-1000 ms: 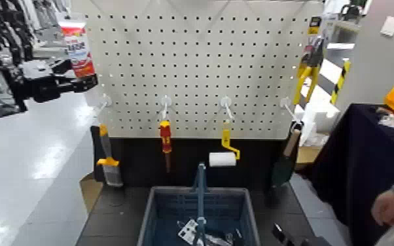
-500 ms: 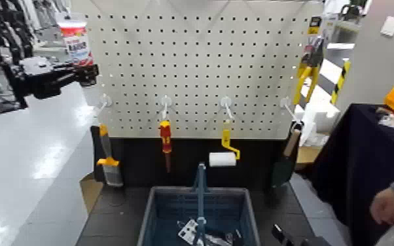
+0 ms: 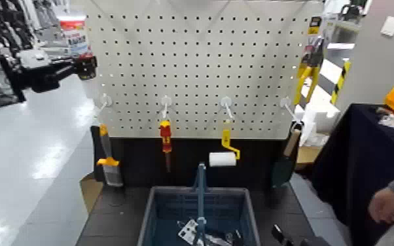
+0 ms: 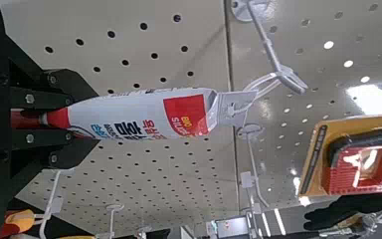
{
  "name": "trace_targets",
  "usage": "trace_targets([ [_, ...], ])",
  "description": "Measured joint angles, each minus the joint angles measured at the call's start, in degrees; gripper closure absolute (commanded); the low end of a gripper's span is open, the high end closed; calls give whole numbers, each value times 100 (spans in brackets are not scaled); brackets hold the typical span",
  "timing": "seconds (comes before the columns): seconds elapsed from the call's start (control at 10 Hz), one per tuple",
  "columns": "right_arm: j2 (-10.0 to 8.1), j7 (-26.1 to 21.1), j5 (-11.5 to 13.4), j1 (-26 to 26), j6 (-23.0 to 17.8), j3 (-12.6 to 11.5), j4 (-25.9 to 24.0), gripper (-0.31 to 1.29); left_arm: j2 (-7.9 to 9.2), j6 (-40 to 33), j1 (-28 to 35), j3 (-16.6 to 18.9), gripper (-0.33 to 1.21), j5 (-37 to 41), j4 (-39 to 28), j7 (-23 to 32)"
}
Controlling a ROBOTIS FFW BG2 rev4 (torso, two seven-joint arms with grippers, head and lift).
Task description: Put the red glue tube into the crate.
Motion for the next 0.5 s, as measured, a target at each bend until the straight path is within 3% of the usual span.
trace_targets([
  [0.5, -9, 7, -37, 5, 38, 1, 0, 11, 26, 45, -97, -53, 118, 142, -543, 85],
])
